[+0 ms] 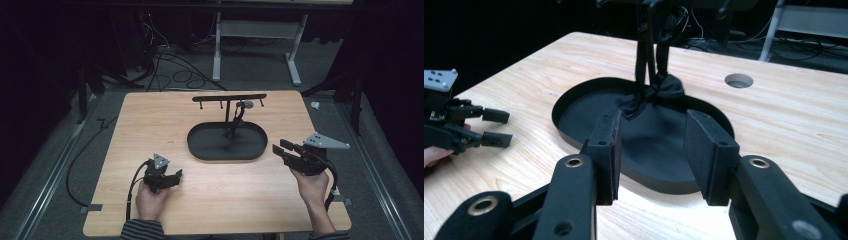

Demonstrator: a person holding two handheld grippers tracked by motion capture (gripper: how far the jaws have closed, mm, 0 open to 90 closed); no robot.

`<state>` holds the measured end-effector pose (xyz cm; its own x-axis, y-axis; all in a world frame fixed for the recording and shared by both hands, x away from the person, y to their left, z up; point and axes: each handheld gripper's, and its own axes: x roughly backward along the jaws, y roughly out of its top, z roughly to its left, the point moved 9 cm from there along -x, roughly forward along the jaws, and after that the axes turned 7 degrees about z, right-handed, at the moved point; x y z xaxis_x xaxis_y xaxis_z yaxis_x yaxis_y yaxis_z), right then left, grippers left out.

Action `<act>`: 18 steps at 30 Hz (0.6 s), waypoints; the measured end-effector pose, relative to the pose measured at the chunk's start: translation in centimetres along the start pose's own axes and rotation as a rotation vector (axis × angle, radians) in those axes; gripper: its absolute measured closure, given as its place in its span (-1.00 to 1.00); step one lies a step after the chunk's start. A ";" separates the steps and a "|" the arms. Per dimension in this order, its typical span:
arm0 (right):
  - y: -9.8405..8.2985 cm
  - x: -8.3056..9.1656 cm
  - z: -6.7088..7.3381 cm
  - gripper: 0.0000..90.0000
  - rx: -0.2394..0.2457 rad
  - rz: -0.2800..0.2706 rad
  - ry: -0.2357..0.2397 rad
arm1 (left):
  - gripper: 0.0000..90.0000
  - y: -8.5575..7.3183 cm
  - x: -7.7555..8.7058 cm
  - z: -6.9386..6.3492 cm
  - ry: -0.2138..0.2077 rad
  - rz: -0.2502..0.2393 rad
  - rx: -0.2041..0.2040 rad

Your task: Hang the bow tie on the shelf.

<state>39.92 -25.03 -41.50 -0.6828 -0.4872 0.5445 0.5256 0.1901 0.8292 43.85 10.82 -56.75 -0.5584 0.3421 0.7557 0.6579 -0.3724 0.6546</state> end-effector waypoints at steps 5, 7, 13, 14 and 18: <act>-0.7 -0.4 0.6 0.35 0.002 0.013 0.013 | -0.39 0.0 0.0 0.0 0.000 0.001 0.000; -1.0 -0.5 0.8 0.35 0.006 0.015 0.015 | -0.39 0.0 0.0 0.0 0.001 0.001 0.000; -1.6 -0.7 1.3 0.35 0.004 0.021 0.030 | -0.39 0.0 0.0 0.0 0.000 0.000 0.000; -1.6 -0.8 1.3 0.35 0.002 0.021 0.031 | -0.39 0.0 0.0 0.0 0.000 0.000 0.000; -2.1 -1.0 1.6 0.35 0.002 0.029 0.041 | -0.39 0.0 0.0 0.0 0.000 0.000 -0.001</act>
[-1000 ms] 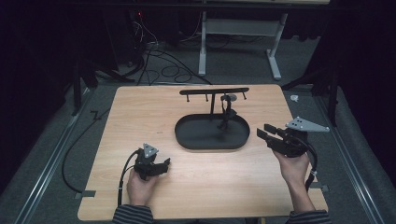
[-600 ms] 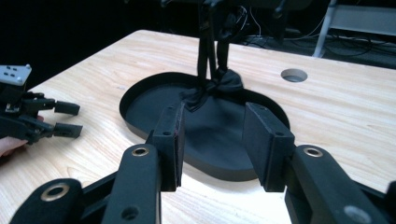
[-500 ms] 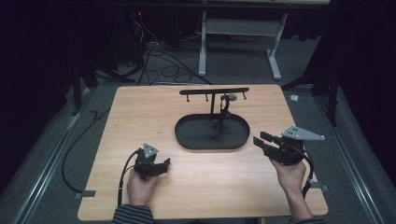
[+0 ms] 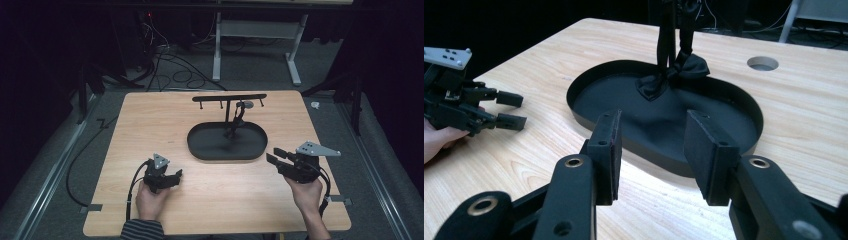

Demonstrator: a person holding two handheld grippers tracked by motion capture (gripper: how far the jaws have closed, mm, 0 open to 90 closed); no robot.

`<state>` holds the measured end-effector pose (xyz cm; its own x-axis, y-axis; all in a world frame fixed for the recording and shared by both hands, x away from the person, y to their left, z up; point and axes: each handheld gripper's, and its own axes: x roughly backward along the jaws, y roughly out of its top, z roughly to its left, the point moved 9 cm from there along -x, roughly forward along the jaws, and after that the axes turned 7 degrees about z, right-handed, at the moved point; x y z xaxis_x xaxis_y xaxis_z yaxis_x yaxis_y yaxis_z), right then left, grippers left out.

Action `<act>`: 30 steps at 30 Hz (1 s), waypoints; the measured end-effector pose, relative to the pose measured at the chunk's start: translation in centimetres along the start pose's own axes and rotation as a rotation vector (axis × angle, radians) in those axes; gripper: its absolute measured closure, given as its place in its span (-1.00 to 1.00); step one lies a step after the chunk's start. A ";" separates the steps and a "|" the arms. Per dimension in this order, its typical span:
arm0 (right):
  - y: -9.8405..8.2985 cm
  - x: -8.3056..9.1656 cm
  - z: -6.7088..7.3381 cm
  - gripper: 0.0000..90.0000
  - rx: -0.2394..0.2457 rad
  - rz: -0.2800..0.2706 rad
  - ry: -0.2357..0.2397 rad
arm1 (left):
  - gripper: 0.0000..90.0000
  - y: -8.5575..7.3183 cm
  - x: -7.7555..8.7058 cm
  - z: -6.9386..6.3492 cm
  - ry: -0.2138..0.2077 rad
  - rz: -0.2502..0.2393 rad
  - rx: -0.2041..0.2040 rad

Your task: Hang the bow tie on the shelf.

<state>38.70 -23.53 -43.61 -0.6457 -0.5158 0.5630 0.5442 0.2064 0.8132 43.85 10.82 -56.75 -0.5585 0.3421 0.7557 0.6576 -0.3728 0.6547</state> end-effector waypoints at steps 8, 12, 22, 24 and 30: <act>-0.7 -0.4 0.4 0.35 -0.011 0.004 0.019 | -0.39 0.0 0.0 0.0 0.000 0.000 0.000; -1.0 -0.7 0.6 0.35 -0.015 0.007 0.026 | -0.39 0.0 0.0 0.0 0.000 0.000 0.000; -1.9 -1.7 1.2 0.35 -0.011 0.029 0.042 | -0.39 0.0 0.0 0.0 0.000 0.000 0.000; -2.2 -1.9 1.3 0.35 -0.013 0.034 0.045 | -0.39 0.0 0.0 0.0 0.000 0.000 0.000; -3.0 -2.8 1.6 0.35 -0.020 0.046 0.060 | -0.39 0.0 0.0 0.0 0.000 0.000 0.000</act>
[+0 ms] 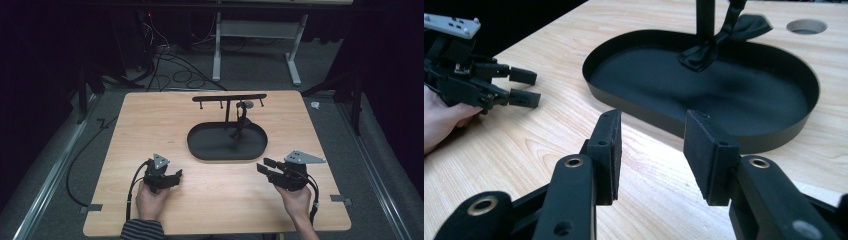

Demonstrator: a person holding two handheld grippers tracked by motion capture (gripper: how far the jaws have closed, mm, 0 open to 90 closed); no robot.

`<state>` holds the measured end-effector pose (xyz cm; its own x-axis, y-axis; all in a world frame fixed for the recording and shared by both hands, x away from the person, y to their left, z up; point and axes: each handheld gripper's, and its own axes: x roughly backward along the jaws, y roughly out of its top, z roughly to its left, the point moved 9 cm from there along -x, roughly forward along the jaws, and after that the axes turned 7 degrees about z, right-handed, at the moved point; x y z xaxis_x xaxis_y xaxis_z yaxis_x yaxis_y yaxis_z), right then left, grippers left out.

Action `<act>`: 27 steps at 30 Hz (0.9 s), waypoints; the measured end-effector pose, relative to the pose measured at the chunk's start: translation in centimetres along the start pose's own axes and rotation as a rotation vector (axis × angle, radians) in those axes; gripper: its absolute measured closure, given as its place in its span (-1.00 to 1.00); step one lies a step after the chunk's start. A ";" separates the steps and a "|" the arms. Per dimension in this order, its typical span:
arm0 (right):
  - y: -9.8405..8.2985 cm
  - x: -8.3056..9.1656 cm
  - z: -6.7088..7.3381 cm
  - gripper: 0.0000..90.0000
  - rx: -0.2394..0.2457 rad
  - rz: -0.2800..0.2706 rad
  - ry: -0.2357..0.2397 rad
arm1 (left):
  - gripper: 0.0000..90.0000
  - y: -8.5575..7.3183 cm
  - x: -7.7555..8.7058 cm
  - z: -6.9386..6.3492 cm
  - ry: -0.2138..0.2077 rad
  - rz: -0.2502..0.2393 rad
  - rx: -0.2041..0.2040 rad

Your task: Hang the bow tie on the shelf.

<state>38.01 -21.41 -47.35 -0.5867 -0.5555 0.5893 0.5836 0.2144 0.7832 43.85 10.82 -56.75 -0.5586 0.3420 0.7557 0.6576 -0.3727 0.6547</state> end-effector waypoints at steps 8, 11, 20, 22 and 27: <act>-1.0 -1.2 0.2 0.35 -0.007 0.023 0.007 | -0.39 0.0 0.0 0.0 0.000 0.000 0.000; -1.2 -1.5 0.3 0.35 -0.005 0.028 0.009 | -0.39 0.0 0.0 0.0 0.000 0.000 0.000; -1.9 -2.3 0.4 0.35 -0.005 0.052 0.010 | -0.39 0.0 0.0 0.0 0.000 0.000 0.000; -2.0 -2.5 0.4 0.35 -0.004 0.057 0.009 | -0.39 0.0 0.0 0.0 0.000 0.000 0.000; -2.3 -3.0 0.3 0.35 -0.002 0.068 -0.001 | -0.39 0.0 0.0 0.0 0.000 0.000 0.000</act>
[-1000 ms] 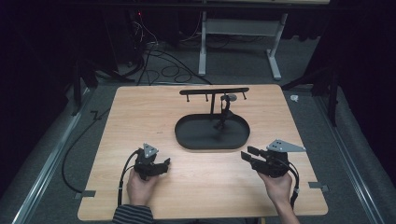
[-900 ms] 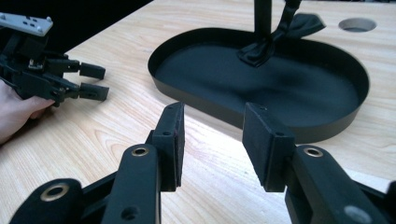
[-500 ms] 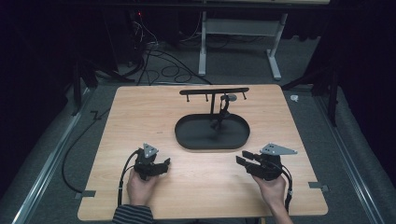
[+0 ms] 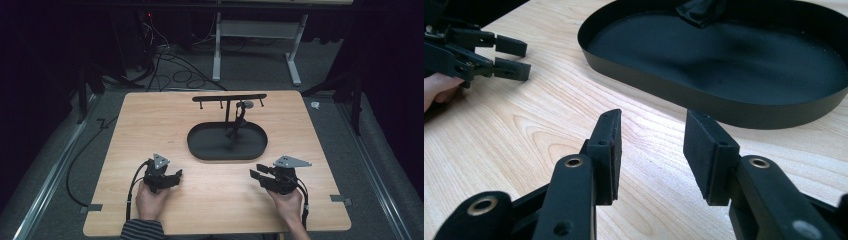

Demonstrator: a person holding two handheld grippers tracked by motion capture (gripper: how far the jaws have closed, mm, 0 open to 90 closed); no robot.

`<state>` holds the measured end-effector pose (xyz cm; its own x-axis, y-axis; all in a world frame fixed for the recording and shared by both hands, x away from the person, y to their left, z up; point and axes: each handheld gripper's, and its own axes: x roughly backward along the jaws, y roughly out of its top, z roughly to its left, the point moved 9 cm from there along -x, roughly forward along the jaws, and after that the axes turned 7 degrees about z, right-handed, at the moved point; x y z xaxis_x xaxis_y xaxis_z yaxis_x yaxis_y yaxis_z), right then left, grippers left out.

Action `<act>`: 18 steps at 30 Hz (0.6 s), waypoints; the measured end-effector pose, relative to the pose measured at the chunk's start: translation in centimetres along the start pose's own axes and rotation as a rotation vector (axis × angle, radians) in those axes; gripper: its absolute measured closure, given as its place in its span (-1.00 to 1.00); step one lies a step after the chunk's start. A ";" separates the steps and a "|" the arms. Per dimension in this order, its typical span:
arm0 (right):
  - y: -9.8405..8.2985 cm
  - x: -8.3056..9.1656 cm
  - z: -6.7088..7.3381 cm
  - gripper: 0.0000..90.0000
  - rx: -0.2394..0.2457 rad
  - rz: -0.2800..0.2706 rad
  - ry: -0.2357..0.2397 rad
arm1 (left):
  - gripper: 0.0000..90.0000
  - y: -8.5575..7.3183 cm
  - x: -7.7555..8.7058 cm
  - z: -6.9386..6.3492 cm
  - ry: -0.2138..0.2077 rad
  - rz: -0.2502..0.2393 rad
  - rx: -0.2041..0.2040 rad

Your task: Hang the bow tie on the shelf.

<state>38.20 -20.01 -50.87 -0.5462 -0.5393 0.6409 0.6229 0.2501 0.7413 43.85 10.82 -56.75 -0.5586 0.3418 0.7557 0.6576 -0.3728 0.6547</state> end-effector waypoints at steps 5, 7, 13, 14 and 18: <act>-0.3 -0.6 -0.1 0.35 -0.003 0.016 -0.001 | -0.39 0.0 0.0 0.0 0.000 0.000 0.000; -0.4 -0.8 -0.1 0.35 -0.001 0.019 0.000 | -0.39 0.0 0.0 0.0 0.000 0.000 0.000; -0.8 -1.5 -0.2 0.35 0.003 0.036 -0.011 | -0.39 0.0 0.0 0.0 0.000 0.000 0.000; -0.9 -1.6 -0.3 0.35 0.002 0.039 -0.014 | -0.39 0.0 0.0 0.0 0.000 0.000 0.000; -1.2 -2.0 -0.4 0.34 0.004 0.048 -0.020 | -0.39 0.0 0.0 0.0 0.000 0.000 0.000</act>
<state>38.75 -19.55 -53.07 -0.5271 -0.5105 0.6794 0.6464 0.2781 0.7105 43.85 10.82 -56.75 -0.5585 0.3416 0.7559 0.6576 -0.3732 0.6545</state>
